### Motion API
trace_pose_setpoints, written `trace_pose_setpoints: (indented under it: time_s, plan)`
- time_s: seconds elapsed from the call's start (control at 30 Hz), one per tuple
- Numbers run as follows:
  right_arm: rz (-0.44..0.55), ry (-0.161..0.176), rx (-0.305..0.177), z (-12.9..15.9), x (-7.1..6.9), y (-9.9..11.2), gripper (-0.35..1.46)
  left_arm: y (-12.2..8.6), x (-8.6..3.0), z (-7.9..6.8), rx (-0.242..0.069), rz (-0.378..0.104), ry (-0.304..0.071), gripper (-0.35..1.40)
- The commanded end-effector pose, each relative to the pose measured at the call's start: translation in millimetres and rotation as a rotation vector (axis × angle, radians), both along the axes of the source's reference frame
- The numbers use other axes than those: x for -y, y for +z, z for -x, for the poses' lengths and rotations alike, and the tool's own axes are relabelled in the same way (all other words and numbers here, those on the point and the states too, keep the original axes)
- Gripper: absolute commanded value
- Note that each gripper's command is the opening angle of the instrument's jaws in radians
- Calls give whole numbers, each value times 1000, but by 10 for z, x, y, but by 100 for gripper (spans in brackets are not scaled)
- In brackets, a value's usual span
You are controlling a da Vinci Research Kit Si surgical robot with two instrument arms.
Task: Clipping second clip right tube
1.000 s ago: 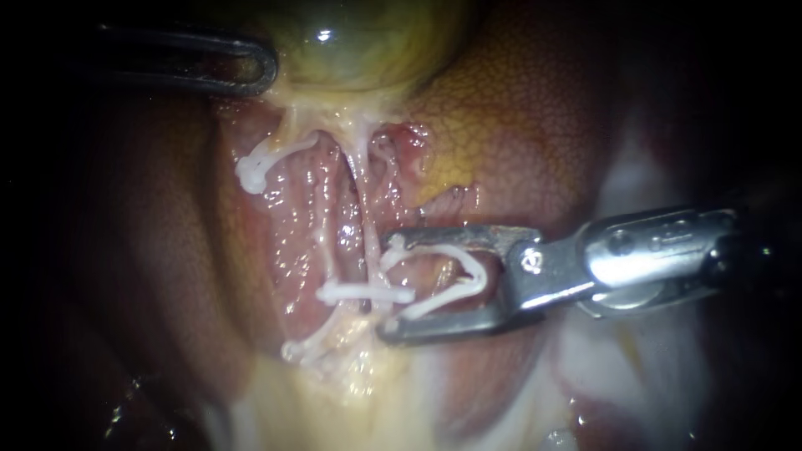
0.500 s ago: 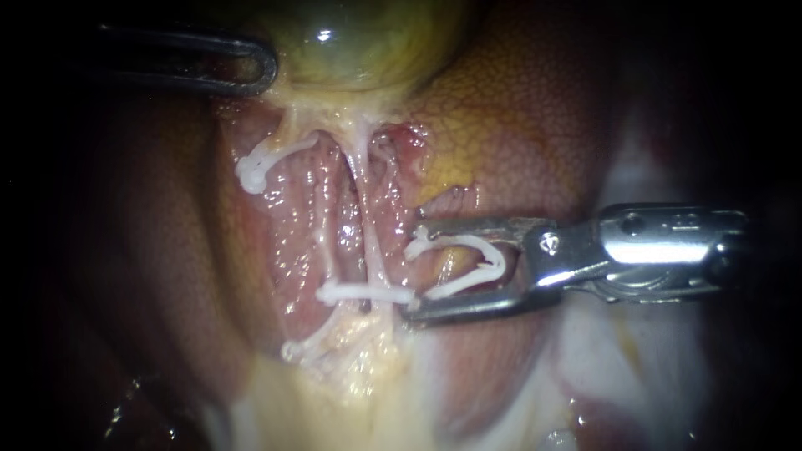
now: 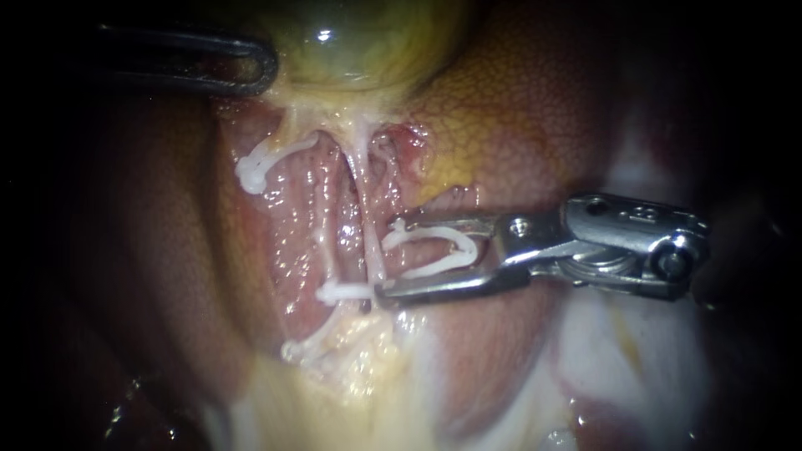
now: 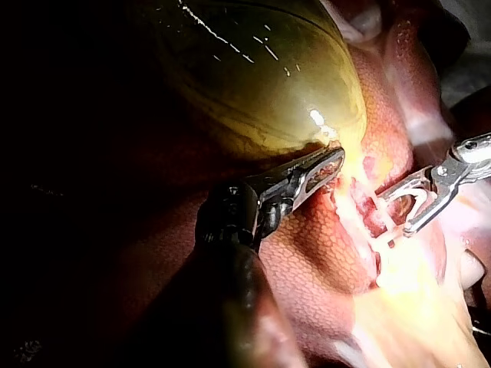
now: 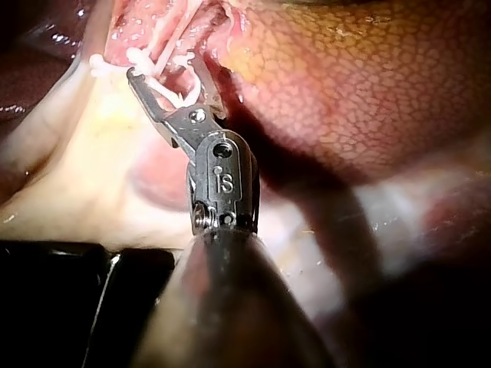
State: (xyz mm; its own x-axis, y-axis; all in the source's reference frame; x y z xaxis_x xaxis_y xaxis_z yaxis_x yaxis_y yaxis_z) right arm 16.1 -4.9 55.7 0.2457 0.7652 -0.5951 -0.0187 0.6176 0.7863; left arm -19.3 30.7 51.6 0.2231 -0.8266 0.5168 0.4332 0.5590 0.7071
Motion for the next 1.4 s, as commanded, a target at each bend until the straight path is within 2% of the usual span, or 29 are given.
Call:
trace_pose_setpoints:
  time_s: [0.03, 0.13, 0.27, 0.4, 0.63, 0.87, 1.03, 1.17, 1.4]
  plan:
    - [-5, 1, -6, -2, 0, 1, 46, 0, 0, 0, 0, 0, 0, -35]
    - [-26, -2, -40, -9, 1, 5, 47, 0, 0, 0, 0, 0, 0, -35]
    - [-73, -2, -120, -16, 0, 5, 45, 0, 0, 0, 0, 0, 0, -35]
    - [-88, -18, -186, -27, -1, 6, 45, 1, 0, 0, 0, 0, 0, -35]
    - [-99, -33, -253, -33, 1, 1, 45, 1, 1, 0, 0, 1, 0, -35]
    - [-116, -49, -325, -34, 5, -20, 45, 1, 1, 0, 0, 1, 0, -35]
    - [-129, -58, -338, -35, 3, -31, 42, 1, 1, 0, -1, 1, -1, -35]
    - [-139, -43, -326, -35, 0, -29, 39, 2, 1, 0, -1, 1, -1, -35]
    - [-161, -36, -317, -33, -4, -25, 19, 2, 1, 0, -1, 1, -1, -35]
